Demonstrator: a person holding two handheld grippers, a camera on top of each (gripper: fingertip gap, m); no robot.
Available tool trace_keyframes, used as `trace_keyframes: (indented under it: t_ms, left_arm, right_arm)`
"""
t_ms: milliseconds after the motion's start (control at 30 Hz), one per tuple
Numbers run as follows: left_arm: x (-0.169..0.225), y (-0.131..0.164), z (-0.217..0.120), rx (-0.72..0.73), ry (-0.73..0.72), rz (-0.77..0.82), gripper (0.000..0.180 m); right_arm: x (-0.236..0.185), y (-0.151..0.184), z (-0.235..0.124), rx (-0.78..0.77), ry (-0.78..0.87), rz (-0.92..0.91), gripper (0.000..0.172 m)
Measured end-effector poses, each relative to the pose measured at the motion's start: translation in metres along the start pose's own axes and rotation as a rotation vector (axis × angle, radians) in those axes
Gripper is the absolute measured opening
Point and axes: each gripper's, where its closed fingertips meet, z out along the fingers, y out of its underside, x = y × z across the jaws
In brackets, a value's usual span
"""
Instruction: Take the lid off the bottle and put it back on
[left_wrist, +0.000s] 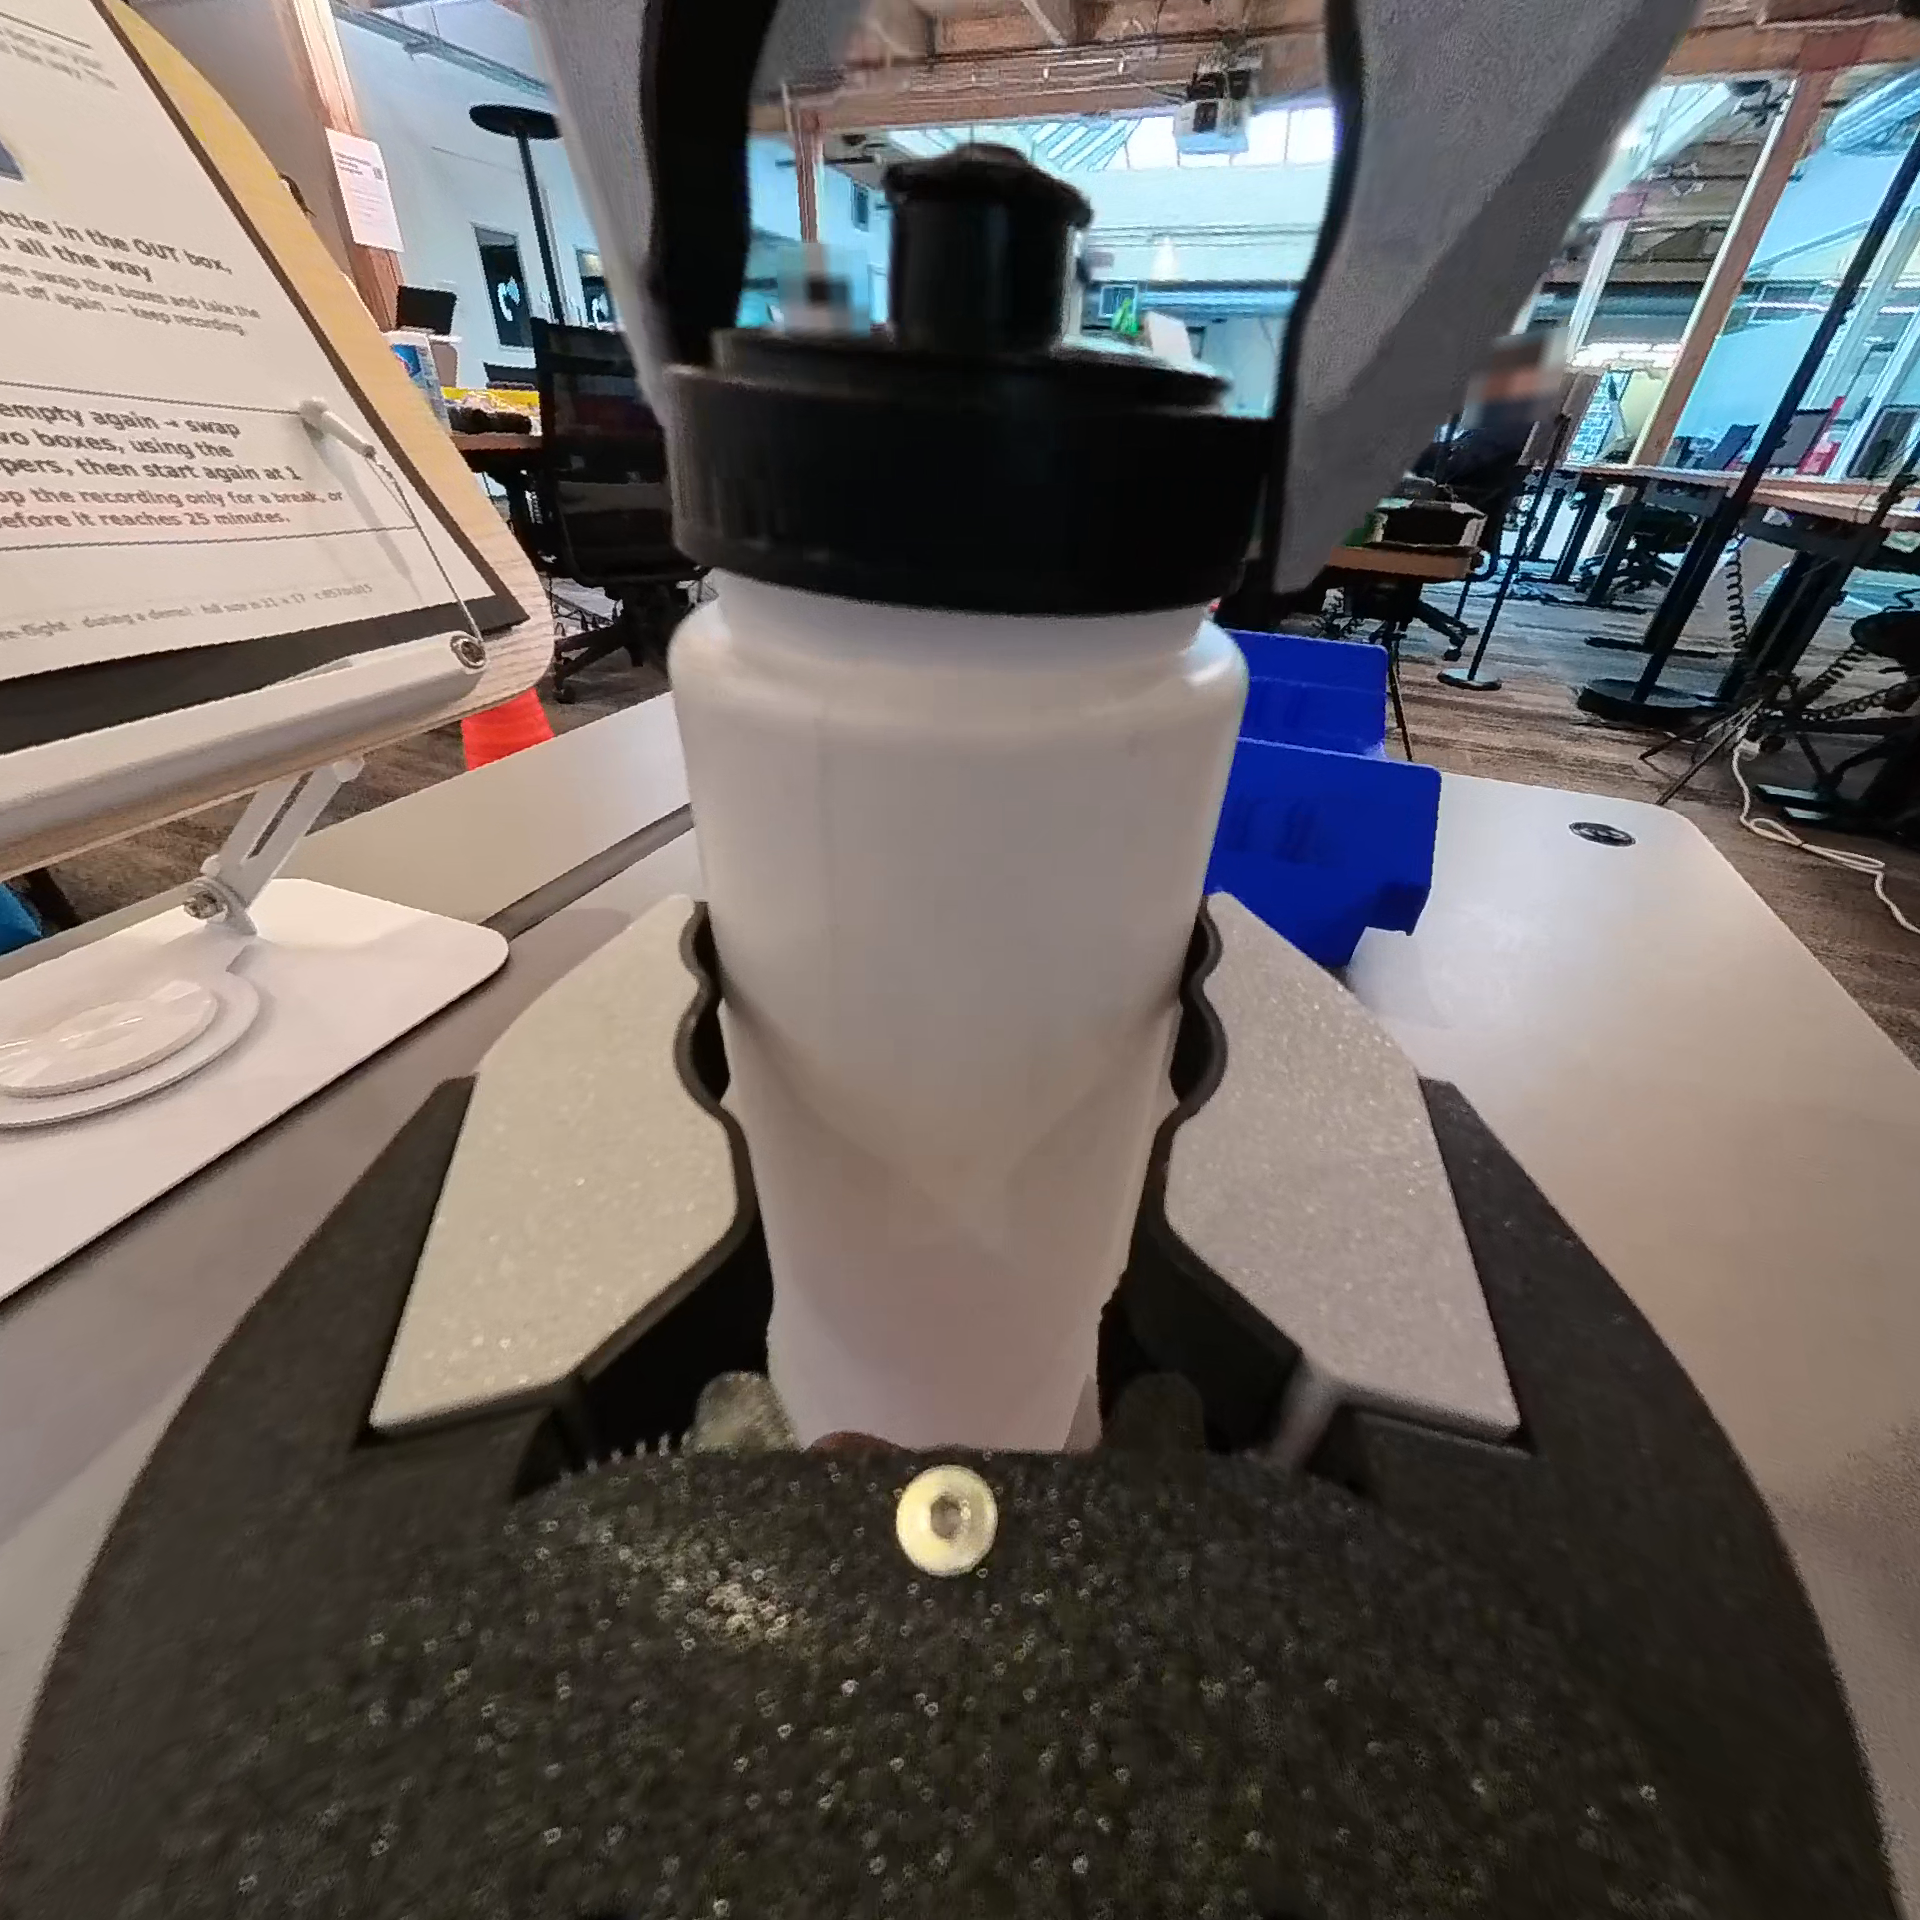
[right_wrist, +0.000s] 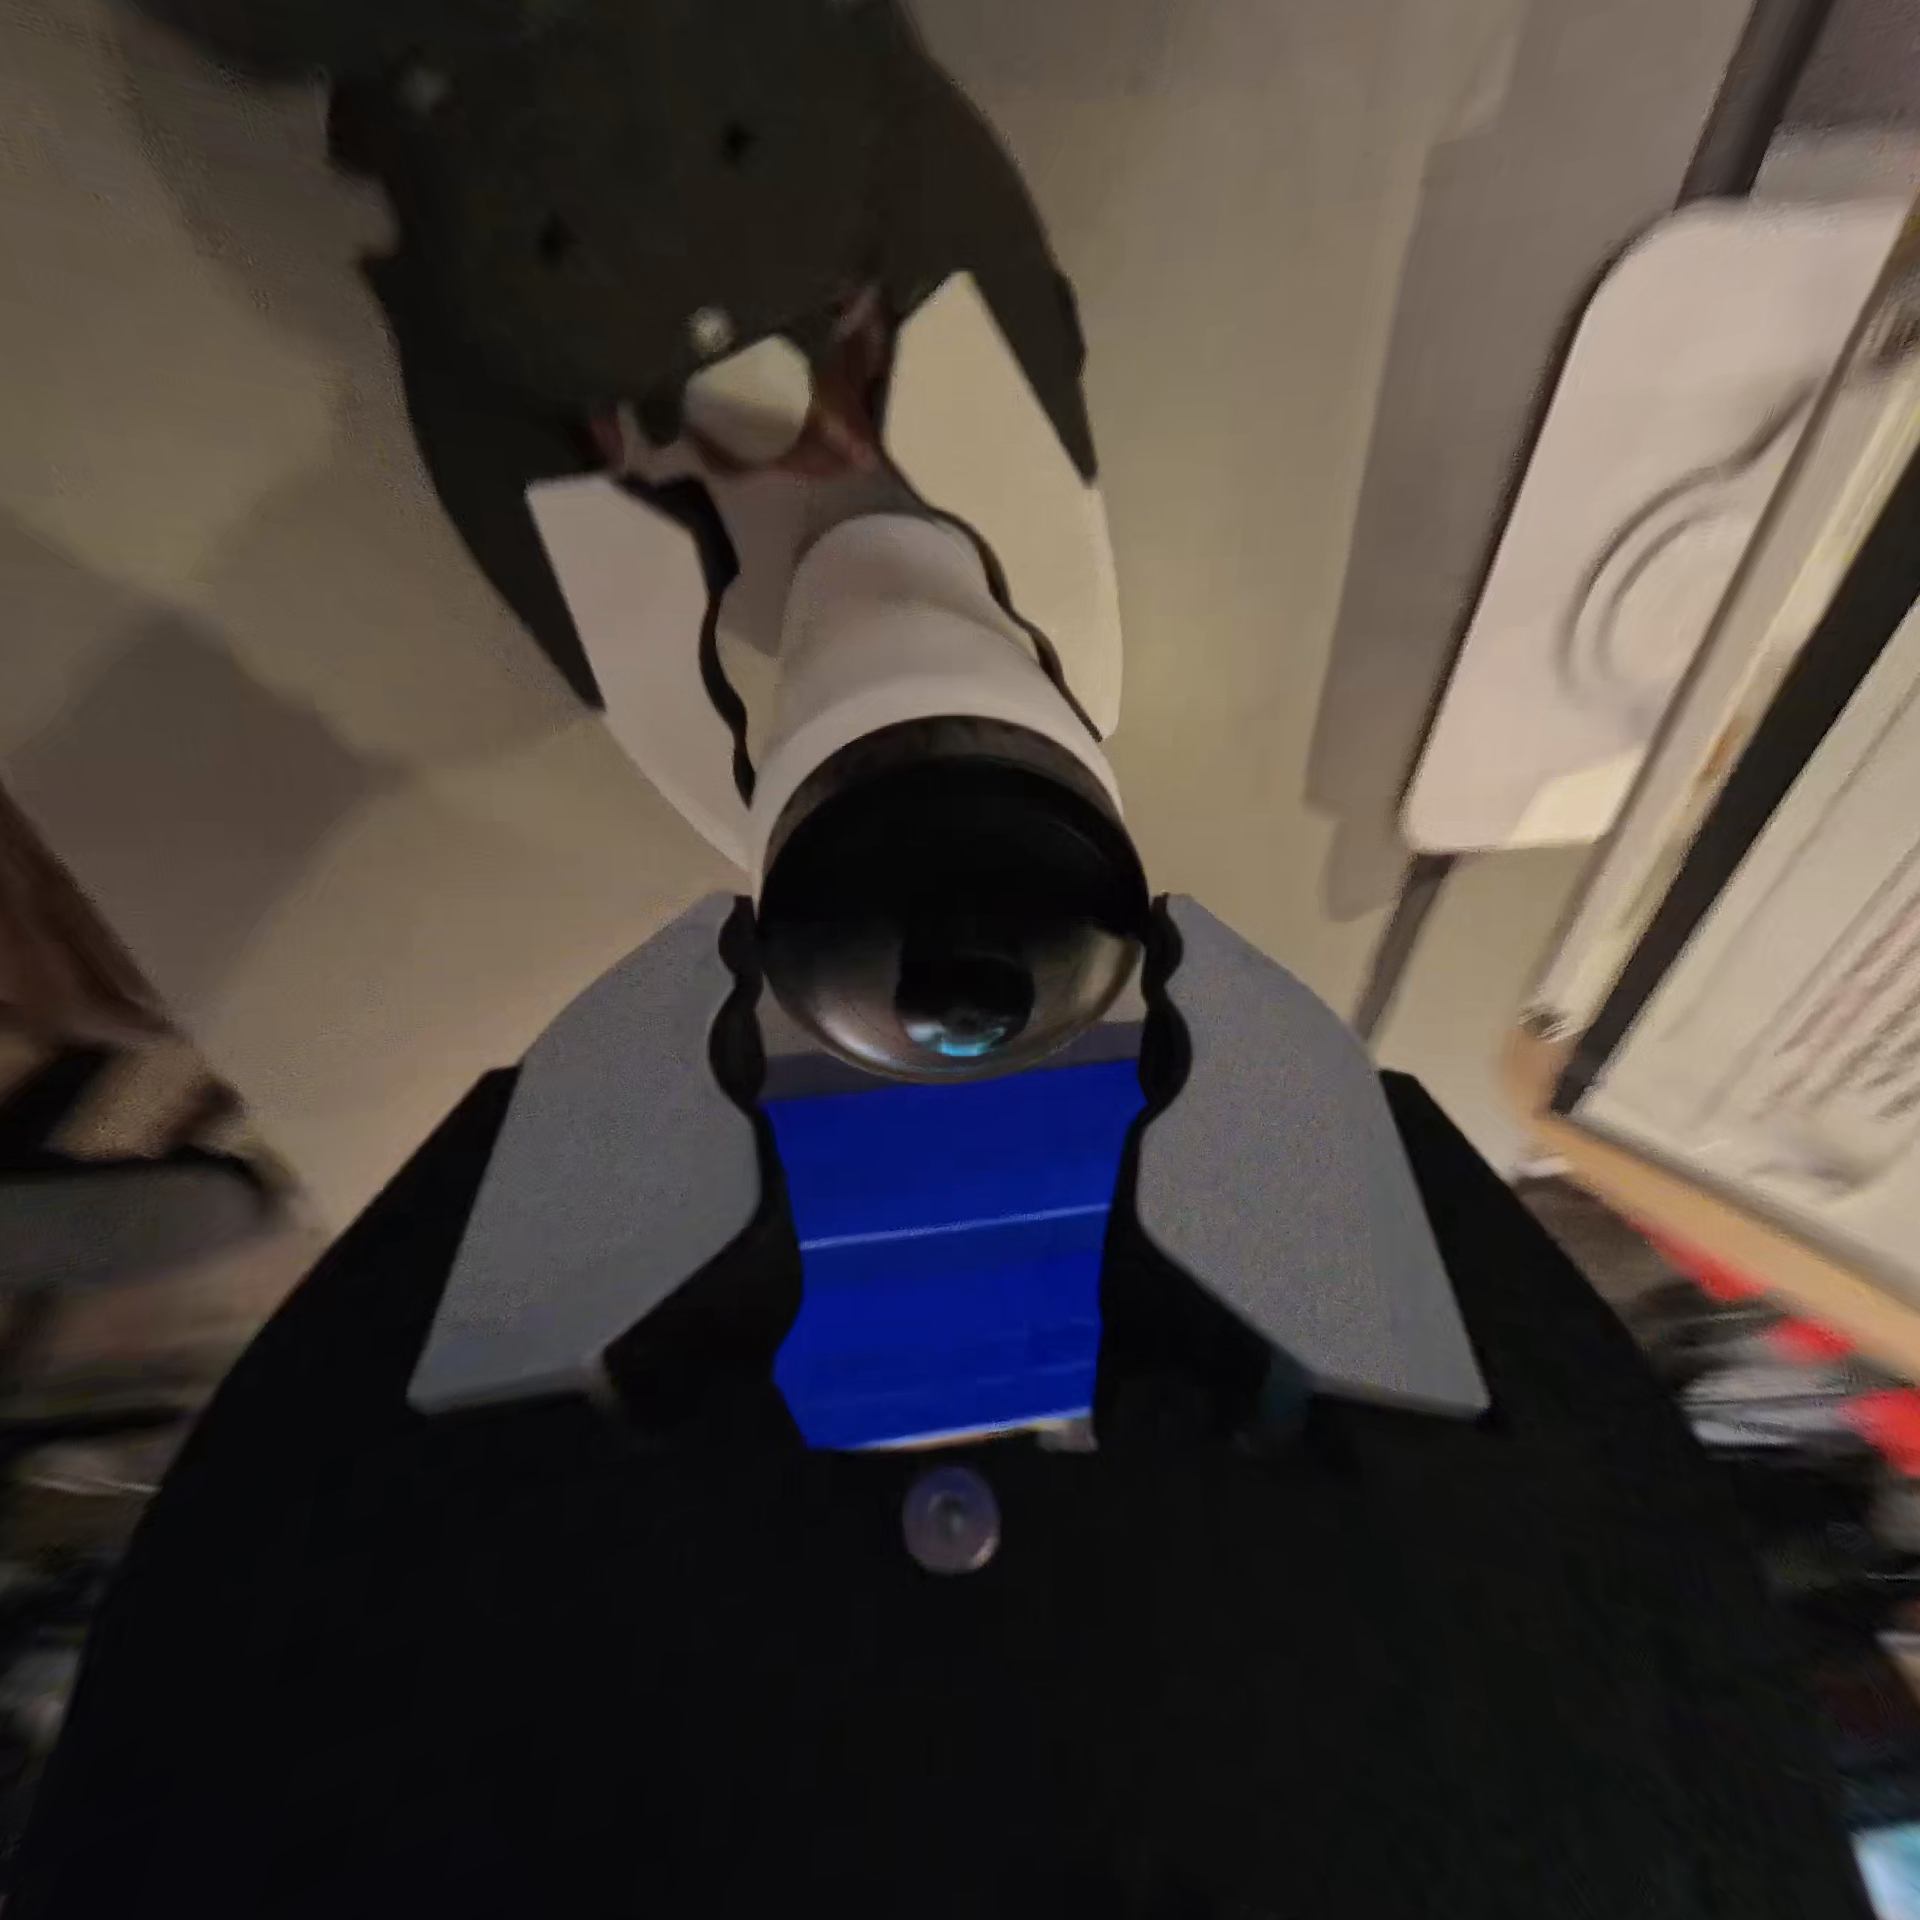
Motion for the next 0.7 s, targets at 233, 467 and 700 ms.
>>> trace_keyframes:
  t_ms: [233,467,700]
  left_arm:
    - [0.000,0.000,0.000,0.003,0.006,-0.007,0.084]
    - [0.000,0.001,0.000,0.002,0.007,-0.012,0.084]
    - [-0.001,0.001,0.000,0.003,0.003,-0.016,0.084]
  right_arm:
    - [0.004,0.001,-0.003,-0.148,0.175,-0.640,0.069]
    - [0.003,-0.017,-0.021,-0.018,0.155,-0.480,0.079]
    - [0.034,-0.033,-0.052,0.373,0.001,0.546,0.116]
